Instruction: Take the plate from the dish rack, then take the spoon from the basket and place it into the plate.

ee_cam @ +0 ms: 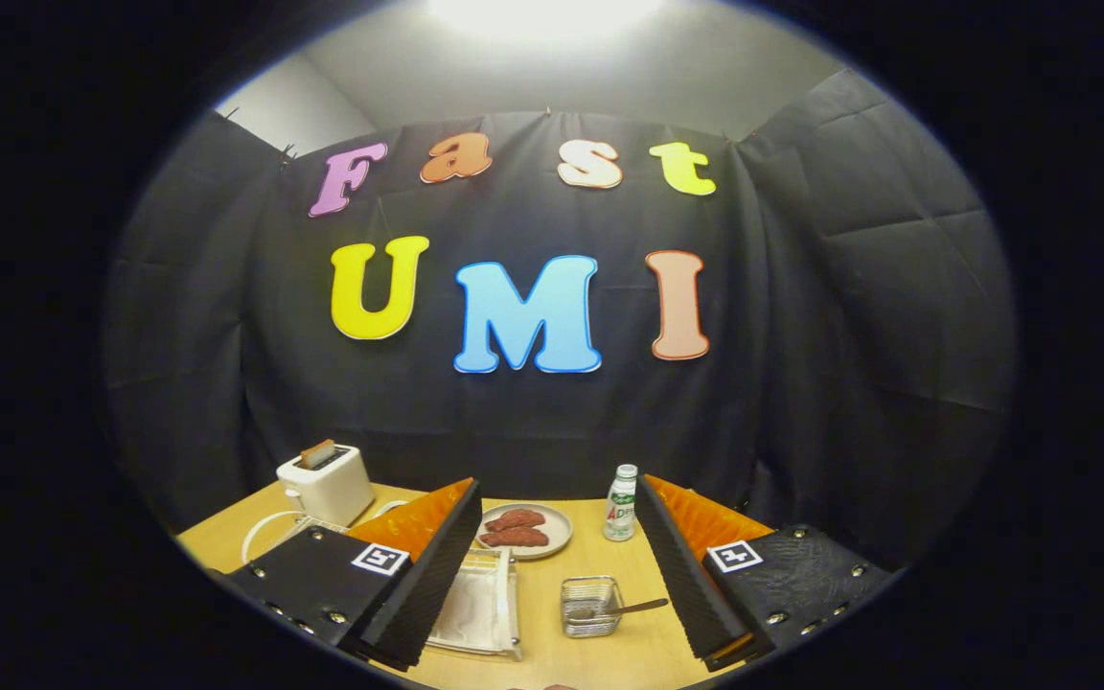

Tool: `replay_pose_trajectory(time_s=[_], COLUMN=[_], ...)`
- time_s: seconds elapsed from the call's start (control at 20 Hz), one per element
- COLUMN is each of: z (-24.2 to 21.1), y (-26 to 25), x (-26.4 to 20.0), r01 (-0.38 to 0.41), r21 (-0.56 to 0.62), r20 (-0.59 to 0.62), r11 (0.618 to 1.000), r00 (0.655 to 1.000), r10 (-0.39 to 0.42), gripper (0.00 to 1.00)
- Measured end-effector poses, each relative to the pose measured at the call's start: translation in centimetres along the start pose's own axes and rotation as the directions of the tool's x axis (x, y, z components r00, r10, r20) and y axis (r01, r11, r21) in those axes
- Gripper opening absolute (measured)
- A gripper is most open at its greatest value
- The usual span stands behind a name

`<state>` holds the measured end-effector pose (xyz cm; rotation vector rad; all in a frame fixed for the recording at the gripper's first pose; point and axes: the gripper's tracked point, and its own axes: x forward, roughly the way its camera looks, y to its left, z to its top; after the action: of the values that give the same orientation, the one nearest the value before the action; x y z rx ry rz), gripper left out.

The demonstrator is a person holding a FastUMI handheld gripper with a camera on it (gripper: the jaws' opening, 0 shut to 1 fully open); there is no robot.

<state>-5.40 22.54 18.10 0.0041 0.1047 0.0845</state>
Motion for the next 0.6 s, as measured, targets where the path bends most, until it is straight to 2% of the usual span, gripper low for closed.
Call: replay_pose_trajectory(time_s=[0.25, 0.3, 0.4, 0.6], z=[-0.9, -1.2, -1.8, -4.5], y=[3.8, 5.1, 7.2, 9.3], x=[2.5, 2.9, 3.9, 6.0], r01=[-0.034, -0.066, -0.125, -0.147], r21=[0.012, 0.023, 0.031, 0.001], r20=[-0.097, -0.122, -0.171, -0.329], r11=[0.999, 0.998, 0.992, 0.989], r00=[0.995, 0.990, 0.977, 0.934], r10=[0.035, 0.068, 0.129, 0.140], gripper=[0.98, 0.98, 0.98, 0.98])
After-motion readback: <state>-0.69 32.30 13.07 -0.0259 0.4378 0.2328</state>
